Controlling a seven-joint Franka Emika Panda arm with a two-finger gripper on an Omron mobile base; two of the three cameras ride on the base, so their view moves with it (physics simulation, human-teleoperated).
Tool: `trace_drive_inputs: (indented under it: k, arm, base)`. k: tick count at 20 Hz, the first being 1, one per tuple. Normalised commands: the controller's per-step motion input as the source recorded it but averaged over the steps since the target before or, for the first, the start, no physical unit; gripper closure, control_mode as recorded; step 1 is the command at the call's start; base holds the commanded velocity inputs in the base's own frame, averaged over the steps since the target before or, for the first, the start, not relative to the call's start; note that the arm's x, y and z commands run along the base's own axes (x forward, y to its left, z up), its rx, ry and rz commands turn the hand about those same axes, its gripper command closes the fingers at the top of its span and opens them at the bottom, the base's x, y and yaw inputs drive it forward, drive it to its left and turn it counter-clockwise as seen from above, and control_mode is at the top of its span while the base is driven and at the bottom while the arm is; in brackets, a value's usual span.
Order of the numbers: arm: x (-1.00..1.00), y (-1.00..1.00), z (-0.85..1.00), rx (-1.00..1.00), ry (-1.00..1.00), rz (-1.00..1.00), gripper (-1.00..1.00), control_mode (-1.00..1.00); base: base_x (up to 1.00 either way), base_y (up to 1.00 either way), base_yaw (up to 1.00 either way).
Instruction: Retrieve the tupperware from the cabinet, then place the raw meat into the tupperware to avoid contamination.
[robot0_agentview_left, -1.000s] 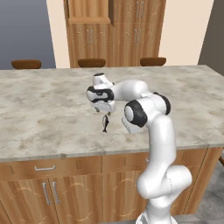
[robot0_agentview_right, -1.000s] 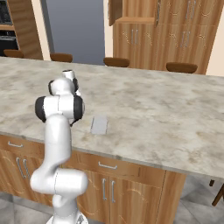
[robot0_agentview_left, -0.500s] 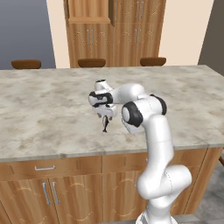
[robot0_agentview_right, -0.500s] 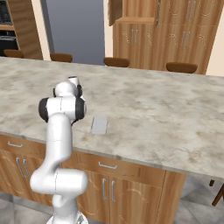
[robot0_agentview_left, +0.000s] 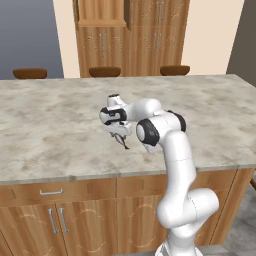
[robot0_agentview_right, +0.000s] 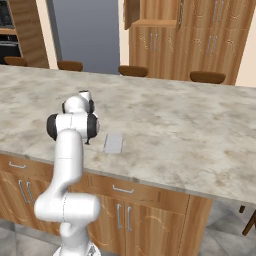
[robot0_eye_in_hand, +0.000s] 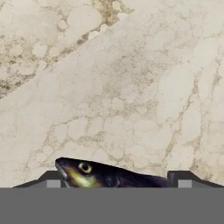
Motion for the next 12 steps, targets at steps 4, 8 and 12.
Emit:
trace_drive_inputs:
  k: [4, 8, 12]
  arm:
    - [0.0, 0.02, -0.44, 0.04, 0.0, 0.07, 1.0, -1.0]
    - [0.0, 0.0, -0.25, 0.03, -0.01, 0.07, 1.0, -1.0]
    - [0.0, 0.0, 0.06, 0.0, 0.0, 0.0, 1.0, -1.0]
  base:
    - [0.0, 0.0, 0.0]
    - [0.0, 0.0, 0.0]
    - [0.0, 0.0, 0.0]
